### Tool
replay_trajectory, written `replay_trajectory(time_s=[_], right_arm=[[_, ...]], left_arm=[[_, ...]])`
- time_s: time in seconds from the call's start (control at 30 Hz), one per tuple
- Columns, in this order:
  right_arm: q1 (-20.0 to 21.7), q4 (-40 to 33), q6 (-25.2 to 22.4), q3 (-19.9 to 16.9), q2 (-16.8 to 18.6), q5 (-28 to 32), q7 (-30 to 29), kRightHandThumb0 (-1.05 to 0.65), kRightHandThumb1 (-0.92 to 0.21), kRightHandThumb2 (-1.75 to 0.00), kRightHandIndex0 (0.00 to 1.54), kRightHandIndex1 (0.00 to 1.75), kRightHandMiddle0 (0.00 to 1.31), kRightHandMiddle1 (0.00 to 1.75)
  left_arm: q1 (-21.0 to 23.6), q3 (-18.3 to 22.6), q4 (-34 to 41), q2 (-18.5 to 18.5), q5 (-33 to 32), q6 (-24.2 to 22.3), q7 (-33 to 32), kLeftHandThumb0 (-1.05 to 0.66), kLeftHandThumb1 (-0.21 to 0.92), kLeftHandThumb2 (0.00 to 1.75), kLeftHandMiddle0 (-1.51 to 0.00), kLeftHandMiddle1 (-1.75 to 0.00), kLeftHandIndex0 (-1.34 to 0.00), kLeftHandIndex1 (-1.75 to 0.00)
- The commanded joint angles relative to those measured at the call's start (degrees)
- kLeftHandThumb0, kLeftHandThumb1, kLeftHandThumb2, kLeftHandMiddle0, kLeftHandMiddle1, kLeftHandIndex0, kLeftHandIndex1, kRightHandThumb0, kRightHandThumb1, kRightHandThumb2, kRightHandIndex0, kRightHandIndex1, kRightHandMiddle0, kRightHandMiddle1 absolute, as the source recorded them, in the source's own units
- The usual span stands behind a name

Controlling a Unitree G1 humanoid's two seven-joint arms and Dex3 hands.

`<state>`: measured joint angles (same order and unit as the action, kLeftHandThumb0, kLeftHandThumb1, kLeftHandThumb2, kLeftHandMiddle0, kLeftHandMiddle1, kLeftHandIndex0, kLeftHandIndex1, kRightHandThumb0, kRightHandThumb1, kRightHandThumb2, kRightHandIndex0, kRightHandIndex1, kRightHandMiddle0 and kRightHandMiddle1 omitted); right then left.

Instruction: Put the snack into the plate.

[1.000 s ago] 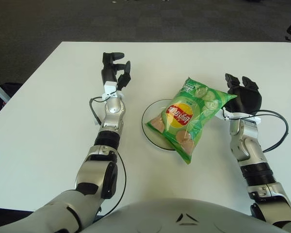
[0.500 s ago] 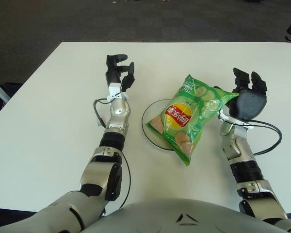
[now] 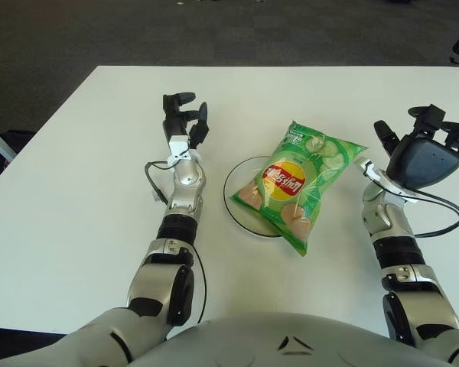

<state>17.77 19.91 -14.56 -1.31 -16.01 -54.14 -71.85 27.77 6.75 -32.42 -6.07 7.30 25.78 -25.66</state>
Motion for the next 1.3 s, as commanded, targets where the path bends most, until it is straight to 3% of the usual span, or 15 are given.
replay_trajectory(time_s=[0.0,0.27,0.43,0.53,0.57,0.67,0.77,0.87,0.97,1.07,1.27], right_arm=[[0.4,0.3,-0.2,0.3,-0.4,1.1,-0.1,0.0,-0.92,-0.26,0.34,1.46,0.54,1.31],[0.5,0.2,1.5,2.1,0.2,2.6,0.6,0.0,-0.92,-0.26,0.34,1.45,0.54,1.33],[-0.4,-2.1,2.2,2.5,1.2,5.8,6.0,0.0,-0.92,-0.27,0.37,1.46,0.48,1.35],[-1.1,-5.3,-1.9,1.3,3.0,8.9,13.4,0.0,-0.92,-0.29,0.38,1.46,0.44,1.38],[-1.3,-6.7,-3.6,0.6,3.5,10.3,16.6,-0.07,-0.92,-0.28,0.36,1.34,0.44,1.4],[-1.9,-9.4,-4.9,-1.2,3.8,13.4,21.5,-0.23,-0.91,-0.11,0.49,0.58,0.51,0.64],[-2.7,-11.2,-1.7,-3.2,4.0,17.0,22.5,-0.27,-0.92,-0.05,0.58,0.29,0.58,0.37],[-3.7,-12.7,3.4,-5.4,4.3,21.6,23.8,-0.29,-0.92,-0.04,0.62,0.19,0.62,0.29],[-4.8,-14.6,10.9,-7.9,5.2,29.1,27.1,-0.28,-0.92,-0.05,0.65,0.17,0.64,0.27],[-6.1,-17.0,17.3,-10.5,5.8,39.0,34.3,-0.27,-0.92,-0.06,0.68,0.16,0.66,0.27],[-7.7,-19.4,21.4,-13.8,5.6,52.4,46.8,-0.24,-0.92,-0.09,0.74,0.18,0.67,0.32]], left_arm=[[-0.3,-0.2,1.0,0.1,0.3,-0.8,-0.7,0.0,0.92,0.32,-0.48,-1.42,-0.26,-1.51],[-0.6,-0.4,1.7,0.0,0.4,-1.2,-0.9,0.0,0.92,0.33,-0.48,-1.44,-0.27,-1.49],[-0.9,-0.6,2.2,-0.1,0.5,-1.3,-1.0,0.0,0.92,0.33,-0.48,-1.45,-0.27,-1.48],[-1.1,-0.7,2.4,-0.1,0.6,-1.2,-1.1,0.0,0.92,0.33,-0.48,-1.46,-0.27,-1.48],[-1.2,-0.8,2.4,-0.1,0.8,-1.0,-1.2,0.0,0.92,0.33,-0.48,-1.46,-0.27,-1.48],[-1.3,-0.9,2.4,0.1,1.1,-0.8,-1.4,0.0,0.92,0.33,-0.48,-1.46,-0.27,-1.47],[-1.4,-1.0,2.4,0.2,1.3,-0.7,-1.5,0.0,0.92,0.33,-0.48,-1.47,-0.27,-1.47],[-1.5,-1.0,2.6,0.2,1.4,-0.7,-1.5,0.0,0.92,0.33,-0.48,-1.47,-0.27,-1.47],[-1.6,-1.0,2.7,0.3,1.5,-0.7,-1.5,0.0,0.92,0.33,-0.48,-1.47,-0.27,-1.47],[-1.6,-1.0,2.6,0.3,1.5,-0.7,-1.5,0.0,0.92,0.33,-0.48,-1.47,-0.27,-1.46],[-1.8,-1.1,2.5,0.4,1.3,-0.7,-1.2,0.0,0.92,0.33,-0.48,-1.48,-0.27,-1.46]])
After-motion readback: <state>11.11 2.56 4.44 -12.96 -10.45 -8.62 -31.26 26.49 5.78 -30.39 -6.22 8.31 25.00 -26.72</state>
